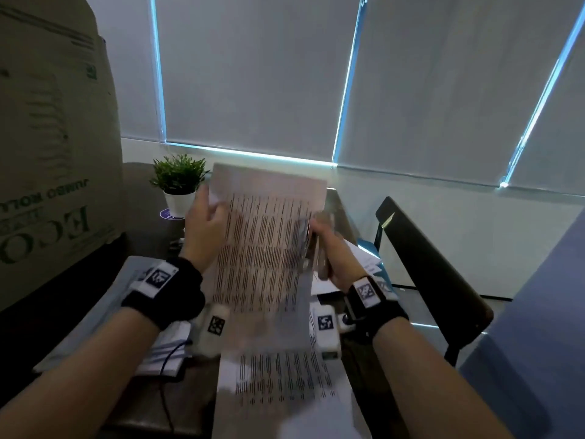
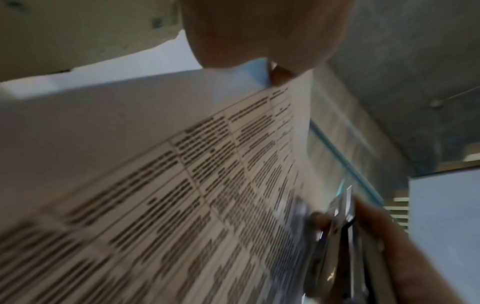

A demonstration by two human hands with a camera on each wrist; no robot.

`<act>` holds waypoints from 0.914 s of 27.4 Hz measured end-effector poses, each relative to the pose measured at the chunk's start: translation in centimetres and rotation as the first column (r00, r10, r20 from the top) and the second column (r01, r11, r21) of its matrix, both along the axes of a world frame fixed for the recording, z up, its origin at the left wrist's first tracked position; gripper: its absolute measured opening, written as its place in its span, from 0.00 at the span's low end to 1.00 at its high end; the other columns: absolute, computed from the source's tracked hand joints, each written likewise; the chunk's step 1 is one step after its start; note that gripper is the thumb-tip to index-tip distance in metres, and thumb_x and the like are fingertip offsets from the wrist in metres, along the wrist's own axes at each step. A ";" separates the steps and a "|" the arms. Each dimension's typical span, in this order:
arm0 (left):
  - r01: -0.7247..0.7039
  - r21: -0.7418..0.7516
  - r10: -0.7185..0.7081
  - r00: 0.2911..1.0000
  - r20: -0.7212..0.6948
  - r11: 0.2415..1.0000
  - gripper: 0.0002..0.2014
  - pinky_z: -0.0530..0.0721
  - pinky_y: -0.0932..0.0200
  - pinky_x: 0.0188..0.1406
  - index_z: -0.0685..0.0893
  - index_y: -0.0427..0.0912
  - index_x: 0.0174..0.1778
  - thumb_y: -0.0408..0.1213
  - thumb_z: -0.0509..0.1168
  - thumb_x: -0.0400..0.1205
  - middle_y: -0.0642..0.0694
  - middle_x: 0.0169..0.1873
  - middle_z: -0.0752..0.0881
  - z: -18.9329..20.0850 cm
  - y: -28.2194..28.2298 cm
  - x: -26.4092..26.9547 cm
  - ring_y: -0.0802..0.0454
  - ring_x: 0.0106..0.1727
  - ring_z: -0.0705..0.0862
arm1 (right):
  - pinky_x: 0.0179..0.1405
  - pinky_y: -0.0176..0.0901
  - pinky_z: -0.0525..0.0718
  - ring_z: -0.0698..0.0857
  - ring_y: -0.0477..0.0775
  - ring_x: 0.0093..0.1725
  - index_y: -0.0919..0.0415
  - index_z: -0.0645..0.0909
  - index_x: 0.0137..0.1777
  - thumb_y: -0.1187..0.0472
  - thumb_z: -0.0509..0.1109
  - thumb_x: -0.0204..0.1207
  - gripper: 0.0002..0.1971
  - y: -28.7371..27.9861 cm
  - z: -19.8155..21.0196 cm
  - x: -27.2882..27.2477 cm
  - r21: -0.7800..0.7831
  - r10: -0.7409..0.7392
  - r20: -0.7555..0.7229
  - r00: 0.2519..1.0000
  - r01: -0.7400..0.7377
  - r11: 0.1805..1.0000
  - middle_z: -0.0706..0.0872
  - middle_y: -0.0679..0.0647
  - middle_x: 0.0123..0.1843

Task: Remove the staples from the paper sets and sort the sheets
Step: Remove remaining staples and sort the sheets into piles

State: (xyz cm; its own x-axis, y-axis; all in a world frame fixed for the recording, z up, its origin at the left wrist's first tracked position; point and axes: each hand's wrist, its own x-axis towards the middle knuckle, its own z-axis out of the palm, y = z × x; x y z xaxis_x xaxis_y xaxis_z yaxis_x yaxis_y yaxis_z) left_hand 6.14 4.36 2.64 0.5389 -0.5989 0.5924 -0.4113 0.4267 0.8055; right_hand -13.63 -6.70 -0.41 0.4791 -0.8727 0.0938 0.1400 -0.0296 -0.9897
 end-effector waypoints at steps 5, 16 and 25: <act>-0.027 -0.281 0.036 0.999 0.026 0.959 0.09 0.80 0.55 0.36 0.72 0.50 0.47 0.30 0.52 0.81 0.48 0.39 0.79 2.4 -1.6 -0.9 0.58 0.37 0.78 | 0.33 0.37 0.86 0.87 0.48 0.34 0.59 0.83 0.44 0.56 0.67 0.83 0.09 1.6 4.1 0.1 -0.293 -0.148 0.184 0.972 0.198 0.935 0.88 0.50 0.36; -0.042 0.030 0.030 0.945 0.325 0.999 0.16 0.71 0.64 0.27 0.77 0.35 0.33 0.37 0.60 0.86 0.48 0.25 0.75 1.9 -4.6 -4.9 0.54 0.26 0.72 | 0.39 0.51 0.85 0.83 0.53 0.36 0.53 0.81 0.47 0.44 0.76 0.70 0.15 1.0 10.9 -3.8 -0.284 -0.493 0.641 0.588 0.778 0.560 0.86 0.57 0.40; 0.156 0.117 -0.194 0.844 0.501 0.981 0.21 0.64 0.70 0.23 0.71 0.44 0.23 0.32 0.62 0.84 0.55 0.19 0.71 3.8 -6.0 -10.1 0.63 0.20 0.70 | 0.40 0.52 0.89 0.86 0.55 0.32 0.59 0.82 0.38 0.47 0.73 0.78 0.15 0.1 16.5 -3.0 -0.341 -0.453 0.403 0.796 0.589 0.732 0.87 0.57 0.33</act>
State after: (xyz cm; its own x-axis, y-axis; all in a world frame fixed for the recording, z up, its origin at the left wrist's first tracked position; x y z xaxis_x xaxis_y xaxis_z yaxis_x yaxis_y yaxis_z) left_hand -3.95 -1.63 6.44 0.0566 -0.7044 0.7076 -0.6942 0.4816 0.5349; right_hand -16.66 -6.58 16.14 -0.1461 -0.8082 0.5706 0.2328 -0.5886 -0.7742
